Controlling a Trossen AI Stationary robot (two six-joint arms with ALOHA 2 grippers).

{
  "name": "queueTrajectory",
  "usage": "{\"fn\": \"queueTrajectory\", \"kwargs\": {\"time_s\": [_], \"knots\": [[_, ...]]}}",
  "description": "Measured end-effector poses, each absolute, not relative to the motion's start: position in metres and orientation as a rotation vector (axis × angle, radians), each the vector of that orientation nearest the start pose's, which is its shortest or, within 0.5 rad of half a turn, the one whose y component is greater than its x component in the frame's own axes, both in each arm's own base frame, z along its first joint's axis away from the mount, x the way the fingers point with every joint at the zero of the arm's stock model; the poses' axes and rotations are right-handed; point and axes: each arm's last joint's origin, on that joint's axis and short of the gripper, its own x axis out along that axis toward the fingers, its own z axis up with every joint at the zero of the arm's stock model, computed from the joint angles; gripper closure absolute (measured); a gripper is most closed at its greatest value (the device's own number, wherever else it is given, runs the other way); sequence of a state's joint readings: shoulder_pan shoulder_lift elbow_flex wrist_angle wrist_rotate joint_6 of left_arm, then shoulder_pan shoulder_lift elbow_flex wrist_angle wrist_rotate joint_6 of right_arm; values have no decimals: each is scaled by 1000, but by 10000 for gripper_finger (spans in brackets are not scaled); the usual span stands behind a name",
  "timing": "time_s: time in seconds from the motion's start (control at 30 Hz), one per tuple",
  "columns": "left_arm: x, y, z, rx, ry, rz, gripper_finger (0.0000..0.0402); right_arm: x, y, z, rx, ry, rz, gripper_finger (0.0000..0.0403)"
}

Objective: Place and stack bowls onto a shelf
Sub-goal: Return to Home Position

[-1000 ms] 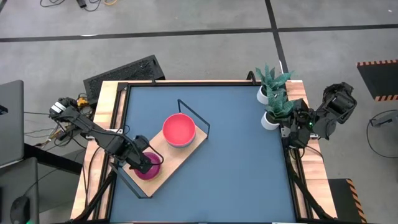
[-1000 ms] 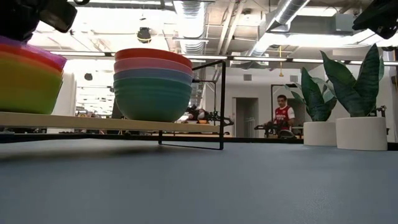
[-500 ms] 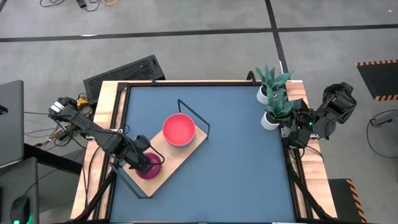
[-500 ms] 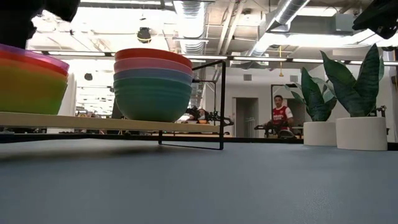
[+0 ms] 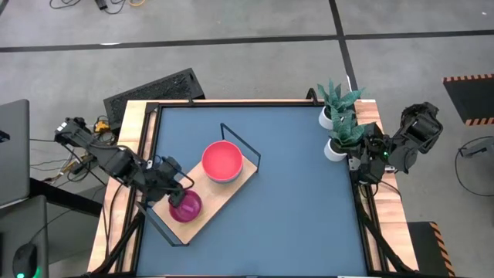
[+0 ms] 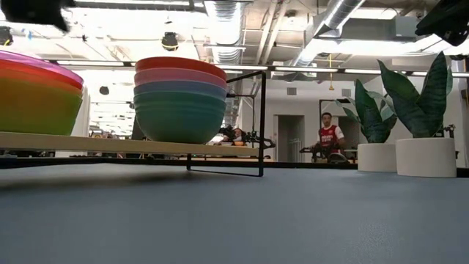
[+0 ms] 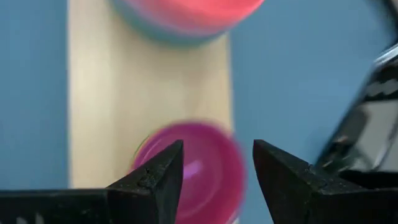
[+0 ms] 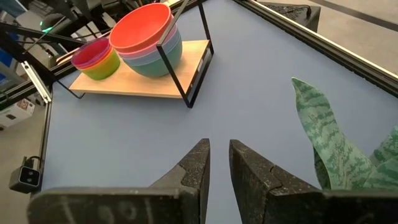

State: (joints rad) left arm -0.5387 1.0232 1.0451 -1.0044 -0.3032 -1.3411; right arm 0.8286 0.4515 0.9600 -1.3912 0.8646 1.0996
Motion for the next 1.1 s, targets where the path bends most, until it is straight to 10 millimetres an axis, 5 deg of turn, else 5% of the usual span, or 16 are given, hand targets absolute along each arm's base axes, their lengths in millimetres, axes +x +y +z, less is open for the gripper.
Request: {"fn": "queueTrajectory", "kwargs": {"time_s": [0.33, 0.77, 0.93, 1.1], "knots": [[160, -78, 348, -828, 440, 326, 225, 33, 2, 326, 423, 439, -336, 314], [159, -78, 351, -902, 446, 282, 225, 33, 6, 325, 542, 494, -289, 314], [160, -79, 361, -692, 395, 164, 225, 37, 8, 339, 494, 338, -239, 314], [138, -66, 378, -596, 272, 60, 225, 27, -4, 350, 494, 209, -155, 314]]}}
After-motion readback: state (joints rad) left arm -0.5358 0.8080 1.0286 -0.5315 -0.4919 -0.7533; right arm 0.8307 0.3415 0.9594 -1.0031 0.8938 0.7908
